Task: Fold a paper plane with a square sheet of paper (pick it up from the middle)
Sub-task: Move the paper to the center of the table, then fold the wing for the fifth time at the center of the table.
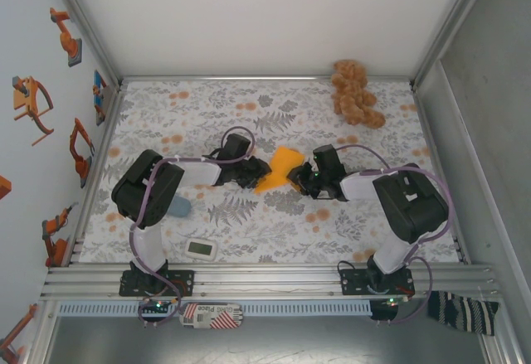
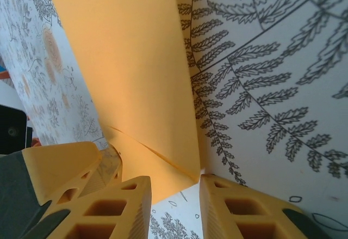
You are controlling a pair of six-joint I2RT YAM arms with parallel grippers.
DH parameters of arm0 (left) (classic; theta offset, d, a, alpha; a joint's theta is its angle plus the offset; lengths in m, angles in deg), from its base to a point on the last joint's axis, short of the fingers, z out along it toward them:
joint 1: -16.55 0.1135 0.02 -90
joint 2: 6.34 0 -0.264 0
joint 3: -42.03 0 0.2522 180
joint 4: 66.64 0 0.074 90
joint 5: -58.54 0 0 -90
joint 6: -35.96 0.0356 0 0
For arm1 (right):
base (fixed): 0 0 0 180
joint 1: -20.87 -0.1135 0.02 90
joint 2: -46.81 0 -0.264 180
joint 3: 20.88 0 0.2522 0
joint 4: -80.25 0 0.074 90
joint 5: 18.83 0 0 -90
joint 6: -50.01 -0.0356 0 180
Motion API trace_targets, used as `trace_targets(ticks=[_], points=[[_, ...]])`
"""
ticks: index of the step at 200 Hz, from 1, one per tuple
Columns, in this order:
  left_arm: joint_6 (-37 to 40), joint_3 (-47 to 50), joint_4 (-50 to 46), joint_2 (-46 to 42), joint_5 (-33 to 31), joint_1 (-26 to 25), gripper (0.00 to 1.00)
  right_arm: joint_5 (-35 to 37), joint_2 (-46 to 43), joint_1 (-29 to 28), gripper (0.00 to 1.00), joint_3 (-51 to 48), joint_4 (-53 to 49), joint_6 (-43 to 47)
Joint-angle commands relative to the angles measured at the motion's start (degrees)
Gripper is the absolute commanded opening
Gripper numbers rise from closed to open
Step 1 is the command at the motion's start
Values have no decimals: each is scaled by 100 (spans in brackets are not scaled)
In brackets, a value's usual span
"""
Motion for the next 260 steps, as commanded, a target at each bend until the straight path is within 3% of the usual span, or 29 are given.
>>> trace_targets(ticks=[1,48,99,175,212,260], points=[[-305,323,13,95,96,35,31,164,46,-46,29,162,-221,-103],[-397,433,238,161,188,88,31,335,-123,-77,30,181,-428,-168],[-427,489,331,180,278,124,31,8,387,-75,27,220,738,-418],[-191,315,165,-43,343,187,34,119,238,-82,8,108,1170,-428],[433,85,-282,-439,171,179,38,275,23,-73,0,15,1141,-378],[2137,-155,-987,-1046,-525,-158,48,596,-408,-68,0,-21,656,-222]])
